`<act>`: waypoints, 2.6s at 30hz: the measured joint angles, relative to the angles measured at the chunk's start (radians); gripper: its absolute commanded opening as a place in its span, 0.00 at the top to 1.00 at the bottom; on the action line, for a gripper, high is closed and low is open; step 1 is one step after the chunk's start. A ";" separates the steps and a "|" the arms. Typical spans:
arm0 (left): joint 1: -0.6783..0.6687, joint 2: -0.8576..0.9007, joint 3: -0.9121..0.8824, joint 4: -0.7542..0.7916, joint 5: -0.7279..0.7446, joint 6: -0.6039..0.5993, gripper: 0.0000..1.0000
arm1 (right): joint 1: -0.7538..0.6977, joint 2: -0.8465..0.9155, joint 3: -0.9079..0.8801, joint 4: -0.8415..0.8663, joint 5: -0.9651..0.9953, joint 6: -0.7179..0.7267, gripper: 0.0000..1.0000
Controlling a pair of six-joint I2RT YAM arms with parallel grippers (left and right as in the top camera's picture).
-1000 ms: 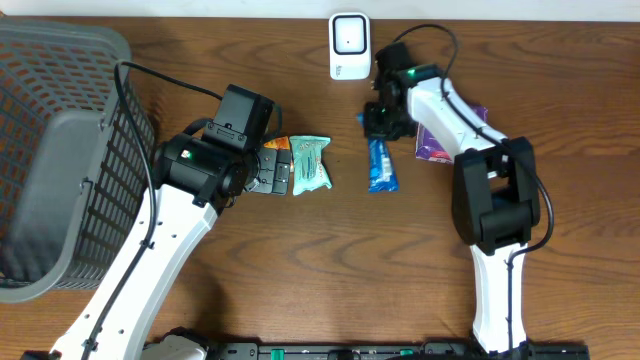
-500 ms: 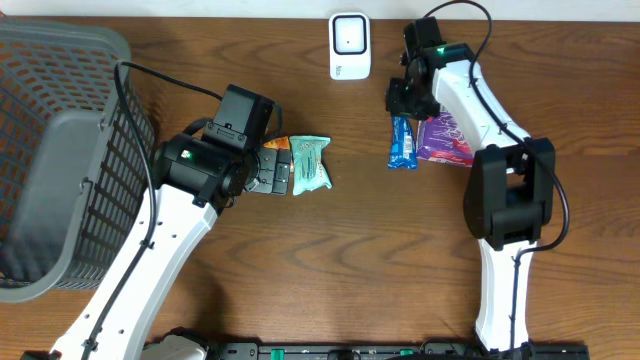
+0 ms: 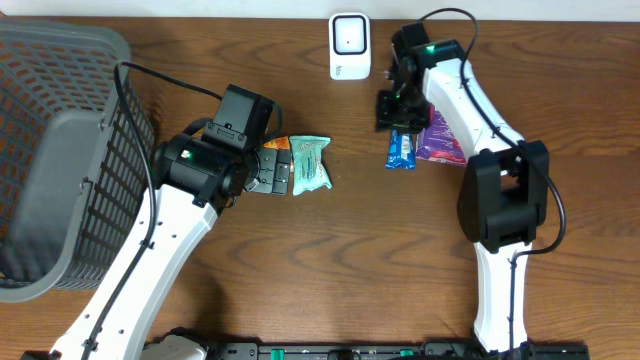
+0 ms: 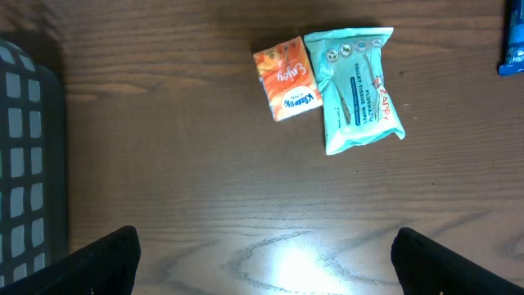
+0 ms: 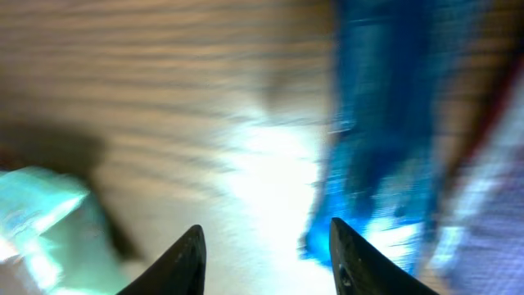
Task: Scan the item barcode
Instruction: 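Reach the right gripper to the green wipes pack and grasp it, then lift the green wipes pack up to the white scanner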
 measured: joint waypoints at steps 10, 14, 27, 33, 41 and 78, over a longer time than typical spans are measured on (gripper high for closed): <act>0.000 0.000 0.000 0.000 0.000 0.000 0.02 | 0.157 -0.006 0.002 0.023 -0.109 -0.076 0.23; 0.000 0.000 0.000 0.000 0.000 0.000 0.02 | 0.182 -0.006 -0.009 0.069 -0.130 -0.062 0.22; 0.000 0.000 0.000 0.000 0.000 0.000 0.02 | 0.181 -0.016 -0.280 0.413 -0.299 0.034 0.49; 0.000 0.000 0.000 0.000 0.000 0.000 0.02 | 0.186 -0.030 -0.357 0.499 -0.364 0.086 0.99; 0.000 0.000 0.000 0.000 0.000 0.000 0.02 | 0.178 -0.035 -0.283 0.324 -0.262 0.076 0.99; 0.000 0.000 0.000 0.000 0.000 0.000 0.02 | 0.329 0.024 0.124 0.038 0.472 0.023 0.62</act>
